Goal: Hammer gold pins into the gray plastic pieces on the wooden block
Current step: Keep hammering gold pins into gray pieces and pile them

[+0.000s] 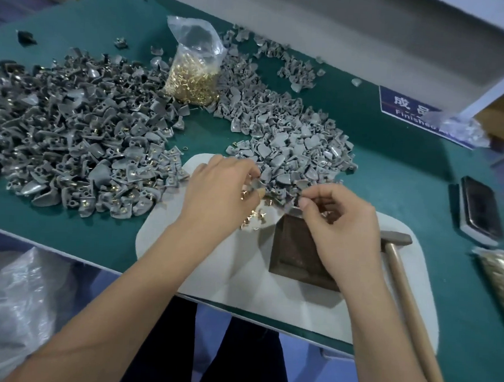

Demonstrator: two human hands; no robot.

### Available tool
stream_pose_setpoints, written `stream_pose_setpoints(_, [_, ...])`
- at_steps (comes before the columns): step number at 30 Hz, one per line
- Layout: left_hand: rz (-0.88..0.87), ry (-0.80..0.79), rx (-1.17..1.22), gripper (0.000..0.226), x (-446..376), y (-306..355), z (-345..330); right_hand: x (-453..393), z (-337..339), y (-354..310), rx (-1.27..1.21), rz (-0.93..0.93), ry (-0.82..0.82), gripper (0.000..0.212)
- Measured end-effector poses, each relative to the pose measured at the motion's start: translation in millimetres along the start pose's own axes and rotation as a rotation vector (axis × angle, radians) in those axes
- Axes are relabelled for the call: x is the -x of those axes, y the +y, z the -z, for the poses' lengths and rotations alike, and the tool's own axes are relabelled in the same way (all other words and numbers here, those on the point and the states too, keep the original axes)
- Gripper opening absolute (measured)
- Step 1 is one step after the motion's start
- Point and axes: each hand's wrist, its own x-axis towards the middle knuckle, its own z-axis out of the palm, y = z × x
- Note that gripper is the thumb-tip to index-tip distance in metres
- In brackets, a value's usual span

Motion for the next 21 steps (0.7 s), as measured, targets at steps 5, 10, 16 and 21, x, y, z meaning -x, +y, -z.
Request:
stream_pose_setpoints(5, [0.022,-0.041,-0.093,0.017,-13.8,8.1,-13.7,15.3,9.3,18.9,0.012,0.026,0.056,0.028])
stream_pose_setpoints(10, [-0.026,-0.014,-0.115,0.006,-9.8,15.0,-11.0,20.4,6.4,22.9,-0.052,0.048,0.083,0.023])
stream_pose_setpoints(16, [0.024,0.027,0.235,0.008,6.6,11.9,-4.7,22.8,8.5,26.5,-0.087,0.036,0.062,0.016])
stream_pose_setpoints(21, [0.036,0.028,0.419,0.021,20.1,22.9,0.3,23.8,10.3,25.6,-0.154,0.022,0.083,0.018])
